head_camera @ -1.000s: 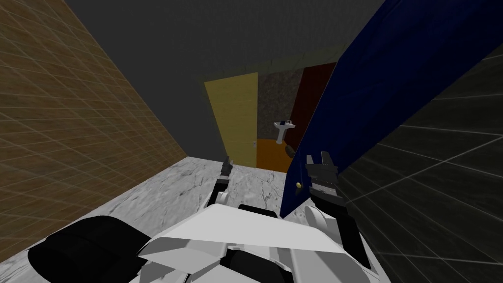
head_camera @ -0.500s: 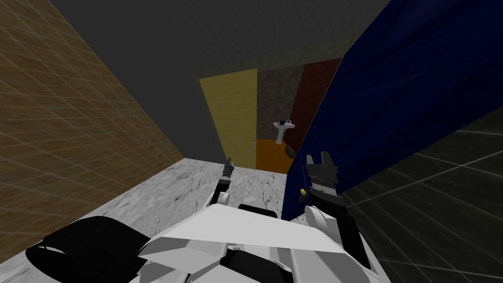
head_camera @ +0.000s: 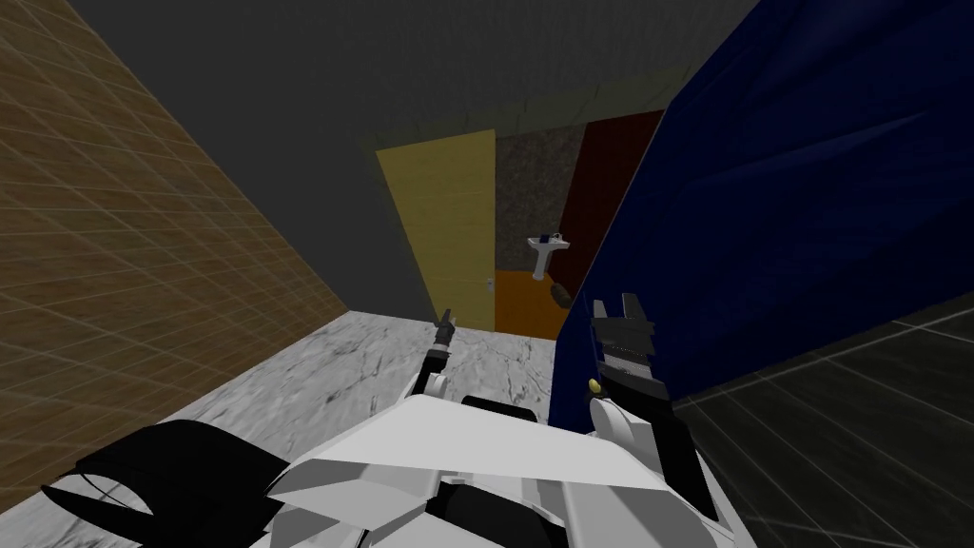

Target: Pull the door open

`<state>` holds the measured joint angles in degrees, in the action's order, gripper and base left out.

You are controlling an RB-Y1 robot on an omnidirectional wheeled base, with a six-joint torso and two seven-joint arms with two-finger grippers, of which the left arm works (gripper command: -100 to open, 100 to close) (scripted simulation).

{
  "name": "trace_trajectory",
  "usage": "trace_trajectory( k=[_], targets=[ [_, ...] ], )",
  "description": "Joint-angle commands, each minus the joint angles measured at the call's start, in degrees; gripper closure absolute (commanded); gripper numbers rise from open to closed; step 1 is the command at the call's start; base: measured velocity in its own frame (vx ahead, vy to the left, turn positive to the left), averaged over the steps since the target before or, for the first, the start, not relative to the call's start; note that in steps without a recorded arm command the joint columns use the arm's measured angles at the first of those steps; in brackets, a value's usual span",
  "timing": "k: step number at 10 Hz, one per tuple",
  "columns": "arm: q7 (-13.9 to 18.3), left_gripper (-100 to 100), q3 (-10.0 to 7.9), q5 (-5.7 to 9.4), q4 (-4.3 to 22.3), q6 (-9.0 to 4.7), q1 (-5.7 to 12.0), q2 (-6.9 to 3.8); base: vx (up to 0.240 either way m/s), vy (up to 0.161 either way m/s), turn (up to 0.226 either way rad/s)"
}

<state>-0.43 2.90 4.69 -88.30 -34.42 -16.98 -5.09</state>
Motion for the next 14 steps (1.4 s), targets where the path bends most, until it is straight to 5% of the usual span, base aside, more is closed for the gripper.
trace_trajectory(
  k=[1, 10, 14],
  targets=[
    [-0.51, -100, 0.14, 0.27, 2.05, -0.36, 0.81, 0.02, 0.117, 0.017, -0.027],
    [-2.99, -100, 1.02, 1.52, 12.62, -2.68, 4.65, 0.77, 0.097, 0.009, -0.03],
    [-4.79, -100, 1.65, 2.41, 20.2, -4.38, 7.42, 1.87, 0.145, 0.011, -0.04]
  ],
)
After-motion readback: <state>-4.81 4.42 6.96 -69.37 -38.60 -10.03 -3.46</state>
